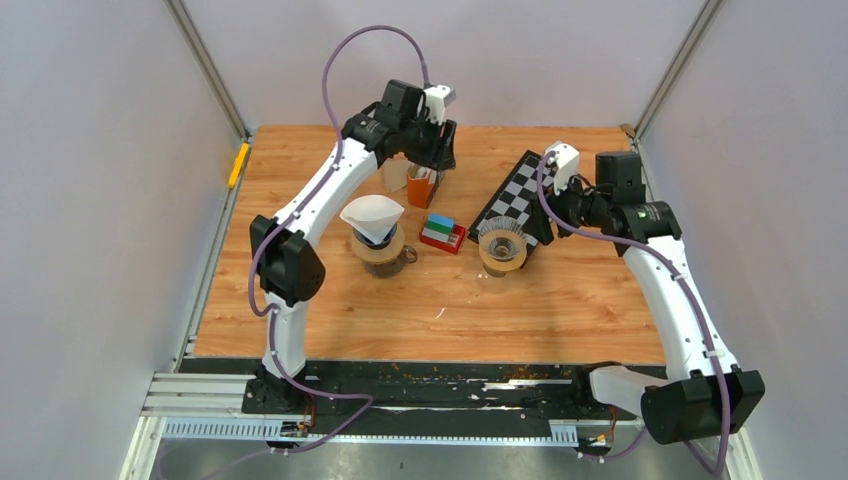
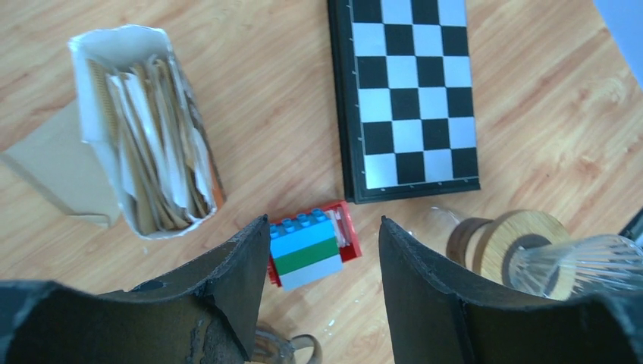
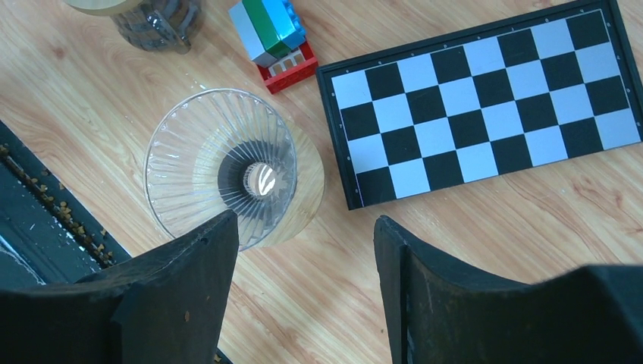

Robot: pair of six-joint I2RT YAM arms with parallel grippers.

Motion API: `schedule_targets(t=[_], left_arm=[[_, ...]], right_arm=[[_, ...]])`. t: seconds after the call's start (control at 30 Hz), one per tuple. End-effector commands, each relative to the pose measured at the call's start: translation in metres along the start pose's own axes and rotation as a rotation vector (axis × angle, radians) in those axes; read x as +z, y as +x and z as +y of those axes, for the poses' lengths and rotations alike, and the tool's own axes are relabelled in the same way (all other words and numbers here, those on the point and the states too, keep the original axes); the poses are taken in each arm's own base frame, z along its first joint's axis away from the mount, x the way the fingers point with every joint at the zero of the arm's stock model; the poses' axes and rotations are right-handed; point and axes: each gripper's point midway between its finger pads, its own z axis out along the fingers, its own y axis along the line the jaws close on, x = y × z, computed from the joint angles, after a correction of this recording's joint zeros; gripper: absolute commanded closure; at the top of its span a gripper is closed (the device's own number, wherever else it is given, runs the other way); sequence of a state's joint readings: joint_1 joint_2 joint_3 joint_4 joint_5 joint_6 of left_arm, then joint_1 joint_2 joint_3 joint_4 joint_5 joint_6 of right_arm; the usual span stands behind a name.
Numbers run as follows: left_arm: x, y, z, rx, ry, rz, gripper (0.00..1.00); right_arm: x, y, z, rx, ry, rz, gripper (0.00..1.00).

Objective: Place the coffee filter in the dripper
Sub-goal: Place the coffee dripper in the dripper holder, then pick up the coffee filter from the coffee filter holder.

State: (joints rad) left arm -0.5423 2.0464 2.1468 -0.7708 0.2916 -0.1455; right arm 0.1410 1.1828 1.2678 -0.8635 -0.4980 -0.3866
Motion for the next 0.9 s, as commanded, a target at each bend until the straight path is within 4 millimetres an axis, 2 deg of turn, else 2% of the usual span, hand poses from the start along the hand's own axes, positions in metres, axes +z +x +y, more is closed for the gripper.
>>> schedule_targets(t=[0.0, 0.1, 0.2, 0.37, 0.47, 0.53, 0.73, 0.87], left_arm=[[-0.005, -0.026, 0.021, 0.025, -0.052, -0.085, 0.38], [-0.005, -0.024, 0.021, 0.022, -0.043, -0.082, 0.38], [-0.006, -0.023, 0.018, 0.021, -0.034, -0.081, 0.38], [-0.01, -0.022, 0.016, 0.029, -0.026, -0.083, 0.38], [-0.011, -0.021, 0.017, 0.035, -0.03, -0.082, 0.38], [-0.011, -0.02, 0.017, 0.038, -0.031, -0.08, 0.38], [-0.01, -0.016, 0.018, 0.044, -0.034, -0.071, 0.38], [-0.009, -0.016, 0.021, 0.052, -0.043, -0.068, 0.37]], right_arm=[[0.007, -0.011, 0.006, -0.017, -0.062, -0.059, 0.34], [0.017, -0.004, 0.008, 0.009, -0.102, -0.031, 0.35], [0.027, 0.003, 0.004, 0.024, -0.104, -0.007, 0.4], [0.037, 0.017, -0.002, 0.034, -0.09, 0.034, 0.59], [0.039, 0.021, -0.004, 0.035, -0.087, 0.047, 0.73], [0.039, 0.023, -0.005, 0.033, -0.082, 0.053, 0.79], [0.039, 0.022, -0.004, 0.031, -0.082, 0.051, 0.8], [0.037, 0.019, -0.005, 0.03, -0.08, 0.047, 0.76]])
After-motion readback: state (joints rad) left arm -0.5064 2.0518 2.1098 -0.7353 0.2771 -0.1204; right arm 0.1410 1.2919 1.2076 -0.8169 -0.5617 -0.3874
